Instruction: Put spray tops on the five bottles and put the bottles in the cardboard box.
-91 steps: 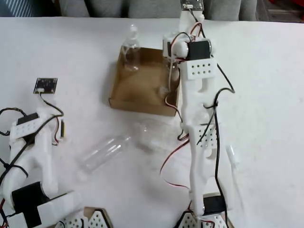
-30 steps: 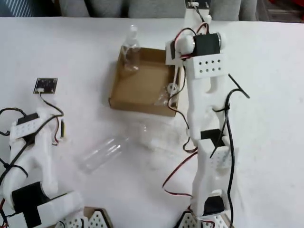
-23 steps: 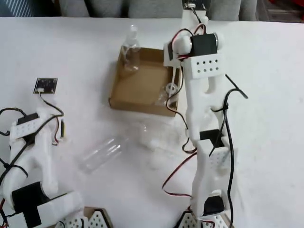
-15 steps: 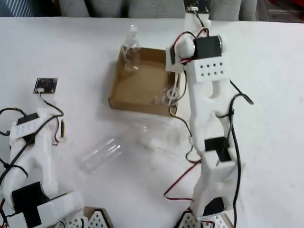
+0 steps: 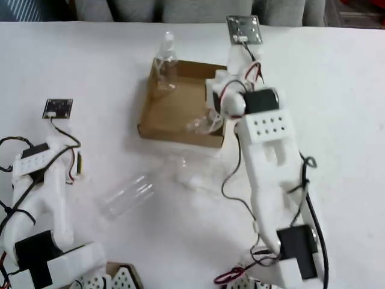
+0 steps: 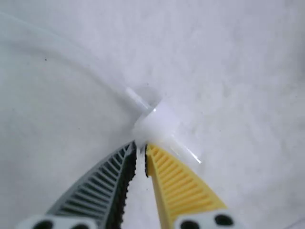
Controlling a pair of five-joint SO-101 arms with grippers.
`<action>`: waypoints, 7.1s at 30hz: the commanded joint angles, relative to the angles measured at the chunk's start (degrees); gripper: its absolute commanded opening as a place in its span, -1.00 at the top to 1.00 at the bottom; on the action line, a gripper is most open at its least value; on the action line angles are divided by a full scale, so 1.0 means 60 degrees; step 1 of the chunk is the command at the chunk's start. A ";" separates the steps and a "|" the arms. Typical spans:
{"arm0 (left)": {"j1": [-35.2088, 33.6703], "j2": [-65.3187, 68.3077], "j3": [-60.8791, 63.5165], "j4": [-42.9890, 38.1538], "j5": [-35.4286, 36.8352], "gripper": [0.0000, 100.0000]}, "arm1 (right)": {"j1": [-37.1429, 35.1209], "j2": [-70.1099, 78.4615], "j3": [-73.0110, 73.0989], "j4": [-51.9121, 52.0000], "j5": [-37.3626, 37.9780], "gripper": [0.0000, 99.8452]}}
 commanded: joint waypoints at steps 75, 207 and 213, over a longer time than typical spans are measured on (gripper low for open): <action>0.0081 -0.0330 -0.0029 -0.0234 -0.0117 0.89 | -0.1092 -0.1136 0.3458 -0.5004 0.0176 0.72; 0.0066 -0.0344 0.0073 -0.0190 -0.0132 0.89 | -0.1062 0.1341 0.7751 -1.3473 0.0308 0.51; 0.0066 -0.0344 0.0073 -0.0190 -0.0132 0.89 | -0.1004 0.1487 0.7604 -1.3473 0.0322 0.61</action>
